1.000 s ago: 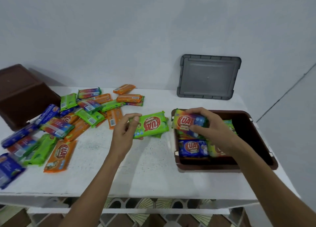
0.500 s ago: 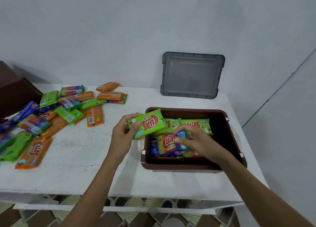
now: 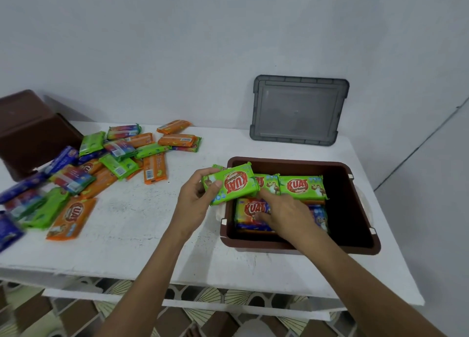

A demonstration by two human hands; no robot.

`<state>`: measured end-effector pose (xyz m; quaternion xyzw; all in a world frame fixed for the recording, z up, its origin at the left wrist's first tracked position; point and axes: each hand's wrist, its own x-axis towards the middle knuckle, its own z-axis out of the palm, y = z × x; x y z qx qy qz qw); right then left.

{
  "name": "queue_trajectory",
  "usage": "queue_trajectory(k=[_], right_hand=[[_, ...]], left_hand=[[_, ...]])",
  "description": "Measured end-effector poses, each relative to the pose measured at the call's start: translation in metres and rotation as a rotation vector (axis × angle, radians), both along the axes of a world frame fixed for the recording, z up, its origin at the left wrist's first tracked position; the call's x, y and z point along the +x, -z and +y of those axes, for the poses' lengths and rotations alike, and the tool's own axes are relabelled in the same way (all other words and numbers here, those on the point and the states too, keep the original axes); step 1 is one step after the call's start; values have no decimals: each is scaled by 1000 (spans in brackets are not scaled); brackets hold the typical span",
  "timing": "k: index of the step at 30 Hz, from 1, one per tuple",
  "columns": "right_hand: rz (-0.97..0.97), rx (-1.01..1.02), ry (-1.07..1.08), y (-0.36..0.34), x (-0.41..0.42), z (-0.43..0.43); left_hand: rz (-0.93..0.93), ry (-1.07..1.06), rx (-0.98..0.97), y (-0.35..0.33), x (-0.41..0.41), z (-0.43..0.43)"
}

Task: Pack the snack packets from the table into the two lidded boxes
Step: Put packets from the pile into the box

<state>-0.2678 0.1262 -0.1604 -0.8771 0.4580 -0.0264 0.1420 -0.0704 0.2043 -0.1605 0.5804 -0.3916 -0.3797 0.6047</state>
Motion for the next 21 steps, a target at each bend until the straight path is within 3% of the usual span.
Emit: queue_trajectory(k=[3, 7, 11, 15, 18, 20, 21], right_hand=[[78, -141, 8, -4, -5, 2], [-237, -204, 79, -23, -16, -5], [-687, 119, 38, -49, -18, -11], [-890, 534, -54, -65, -20, -9], [-934, 719, -61, -67, -36, -7], [-887, 667, -46, -65, -52, -9], [-871, 639, -33, -62, -61, -10]], left_hand=[[0, 37, -15, -3, 0, 2], [34, 44, -13, -11, -1, 2], [-39, 68, -18, -30, -10, -8], [-43, 140, -18, -48, -30, -27], [-22, 90, -25, -49, -44, -36], [-2, 78, -25, -44, -45, -36], [-86, 77, -21, -40, -42, -34]])
